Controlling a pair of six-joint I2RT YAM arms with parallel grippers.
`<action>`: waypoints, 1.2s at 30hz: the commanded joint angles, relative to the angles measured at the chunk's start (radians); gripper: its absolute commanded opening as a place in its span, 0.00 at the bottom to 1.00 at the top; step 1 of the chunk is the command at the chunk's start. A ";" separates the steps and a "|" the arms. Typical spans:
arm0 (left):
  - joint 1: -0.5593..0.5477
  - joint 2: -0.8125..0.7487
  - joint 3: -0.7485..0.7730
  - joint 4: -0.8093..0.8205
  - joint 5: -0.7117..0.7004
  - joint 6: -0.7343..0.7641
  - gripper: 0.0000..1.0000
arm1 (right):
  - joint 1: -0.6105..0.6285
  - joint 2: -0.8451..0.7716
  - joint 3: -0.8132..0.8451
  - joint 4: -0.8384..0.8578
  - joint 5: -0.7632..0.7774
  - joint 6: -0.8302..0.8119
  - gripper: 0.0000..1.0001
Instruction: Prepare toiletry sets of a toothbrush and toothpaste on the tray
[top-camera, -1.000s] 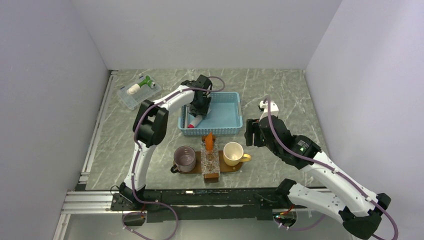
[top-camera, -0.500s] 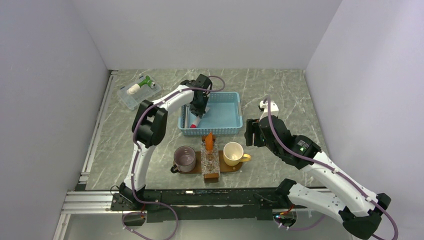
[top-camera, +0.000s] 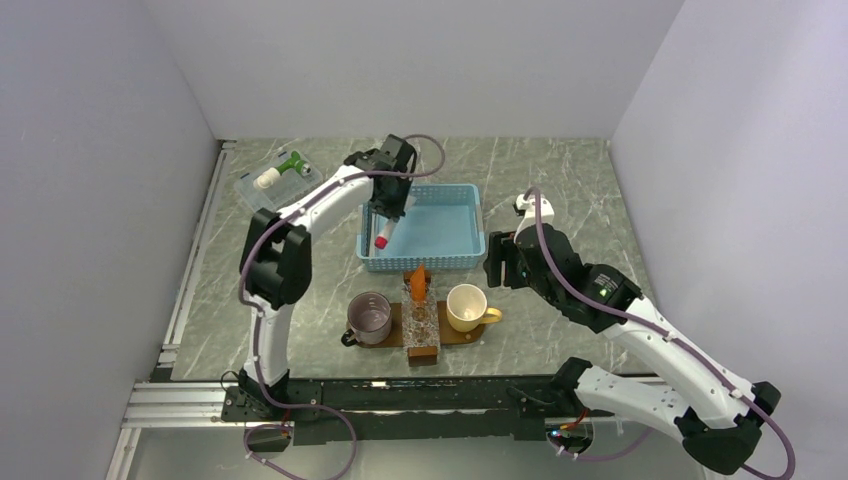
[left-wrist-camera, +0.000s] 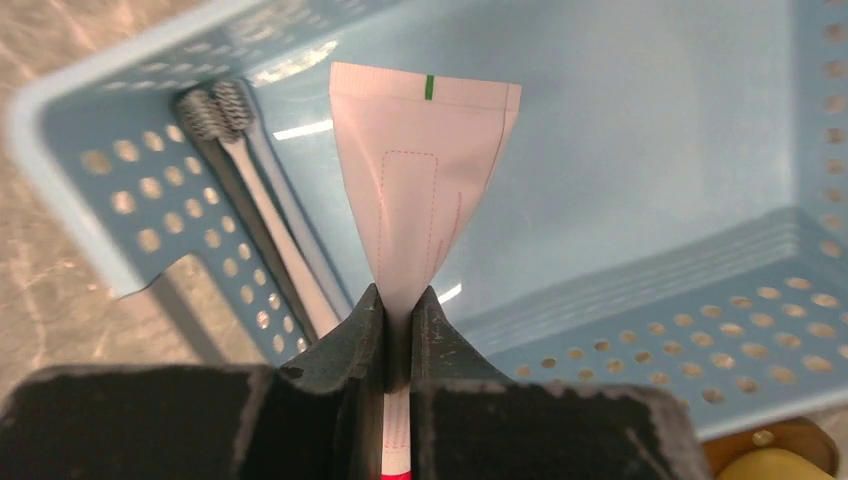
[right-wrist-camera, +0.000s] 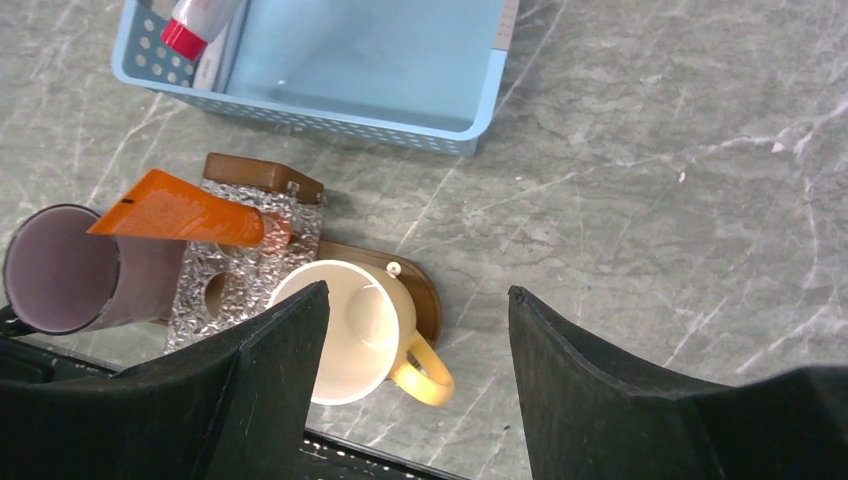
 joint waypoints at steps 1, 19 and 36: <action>-0.003 -0.170 -0.008 0.067 -0.024 0.033 0.03 | -0.003 0.011 0.069 0.057 -0.035 -0.011 0.68; -0.035 -0.617 -0.201 0.041 0.229 0.149 0.02 | -0.002 0.113 0.241 0.164 -0.267 -0.013 0.68; -0.086 -0.998 -0.515 -0.021 0.423 0.198 0.06 | 0.000 0.244 0.275 0.340 -0.636 0.127 0.68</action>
